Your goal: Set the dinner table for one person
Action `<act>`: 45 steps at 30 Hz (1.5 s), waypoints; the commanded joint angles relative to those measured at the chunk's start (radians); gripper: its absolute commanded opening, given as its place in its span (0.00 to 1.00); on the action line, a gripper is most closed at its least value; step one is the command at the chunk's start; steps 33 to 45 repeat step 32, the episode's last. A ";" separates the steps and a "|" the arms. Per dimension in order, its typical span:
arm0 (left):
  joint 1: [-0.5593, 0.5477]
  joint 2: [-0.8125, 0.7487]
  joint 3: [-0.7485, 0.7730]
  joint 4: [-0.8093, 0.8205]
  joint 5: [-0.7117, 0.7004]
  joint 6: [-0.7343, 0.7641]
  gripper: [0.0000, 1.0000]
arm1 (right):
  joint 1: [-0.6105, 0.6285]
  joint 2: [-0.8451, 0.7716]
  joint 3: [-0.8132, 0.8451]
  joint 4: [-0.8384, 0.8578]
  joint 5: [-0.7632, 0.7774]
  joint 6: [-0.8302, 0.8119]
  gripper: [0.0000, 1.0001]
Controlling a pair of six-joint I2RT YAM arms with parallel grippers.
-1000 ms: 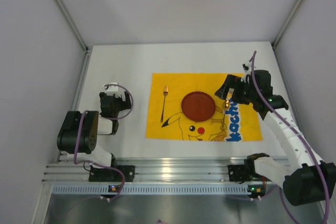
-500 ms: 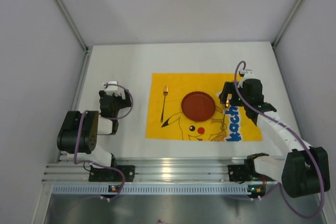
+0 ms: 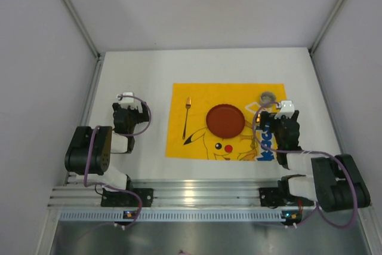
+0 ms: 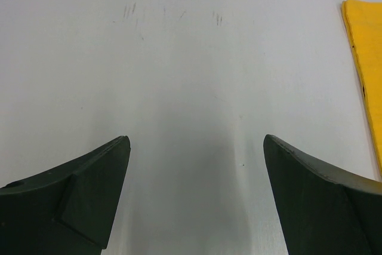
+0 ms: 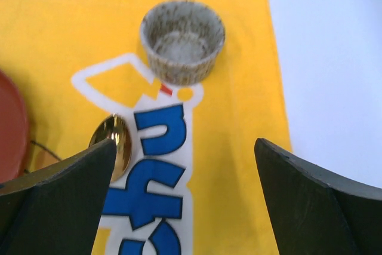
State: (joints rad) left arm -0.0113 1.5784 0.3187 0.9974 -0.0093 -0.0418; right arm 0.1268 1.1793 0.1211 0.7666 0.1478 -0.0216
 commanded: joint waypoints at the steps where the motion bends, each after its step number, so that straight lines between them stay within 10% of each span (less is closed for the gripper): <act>1: 0.004 -0.004 -0.001 0.096 0.023 -0.007 0.98 | -0.051 0.090 0.025 0.439 -0.043 -0.049 1.00; 9: 0.004 -0.003 0.000 0.098 0.023 -0.006 0.99 | -0.093 0.266 0.081 0.491 -0.208 -0.072 1.00; 45: 0.004 -0.003 -0.001 0.099 0.022 -0.007 0.98 | -0.107 0.270 0.138 0.384 -0.073 0.003 1.00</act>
